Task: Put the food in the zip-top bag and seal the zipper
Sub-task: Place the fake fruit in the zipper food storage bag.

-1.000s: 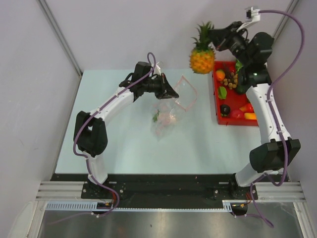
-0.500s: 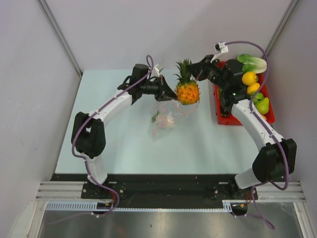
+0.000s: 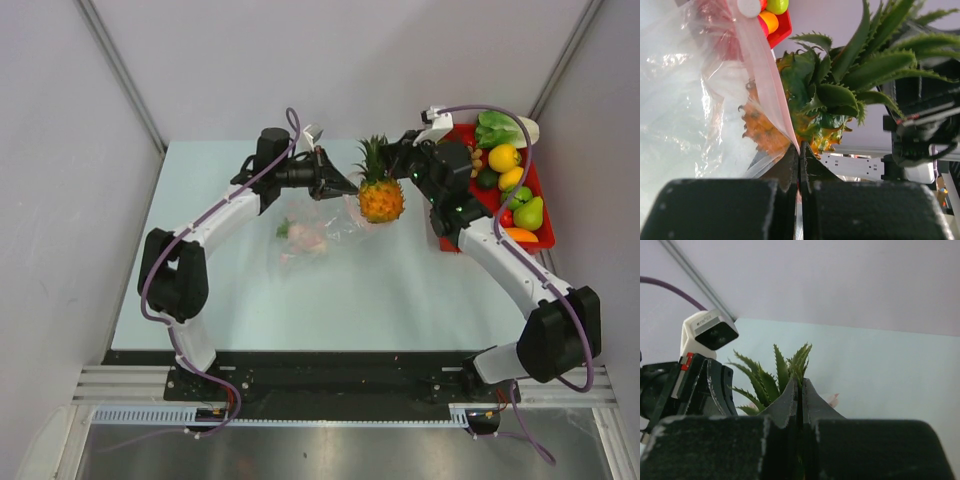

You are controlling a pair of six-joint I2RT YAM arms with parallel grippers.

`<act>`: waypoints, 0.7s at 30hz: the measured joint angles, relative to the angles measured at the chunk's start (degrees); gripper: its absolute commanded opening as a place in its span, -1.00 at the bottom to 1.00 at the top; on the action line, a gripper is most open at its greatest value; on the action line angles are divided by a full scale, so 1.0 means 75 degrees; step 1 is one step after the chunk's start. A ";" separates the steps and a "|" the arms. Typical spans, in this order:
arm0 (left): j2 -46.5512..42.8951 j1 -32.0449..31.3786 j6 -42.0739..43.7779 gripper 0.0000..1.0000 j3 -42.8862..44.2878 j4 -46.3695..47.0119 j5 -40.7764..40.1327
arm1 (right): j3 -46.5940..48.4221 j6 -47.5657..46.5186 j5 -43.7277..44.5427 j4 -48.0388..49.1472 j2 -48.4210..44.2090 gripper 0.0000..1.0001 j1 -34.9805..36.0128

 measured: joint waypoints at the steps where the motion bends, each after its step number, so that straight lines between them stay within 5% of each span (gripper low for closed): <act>1: -0.0003 0.0009 -0.0082 -0.99 -0.0044 0.0137 -0.0015 | 0.0015 0.0023 0.0501 -0.0023 -0.0029 -1.00 0.0189; 10: -0.0122 0.0029 -0.1294 -0.99 -0.0793 0.1955 -0.0347 | 0.1058 0.1606 0.3197 -0.1131 0.0172 -1.00 0.0950; 21: -0.0122 -0.0146 -0.2358 -0.99 -0.0944 0.3529 -0.0452 | 0.1311 0.4156 0.2524 -0.1306 0.0507 -1.00 -0.0090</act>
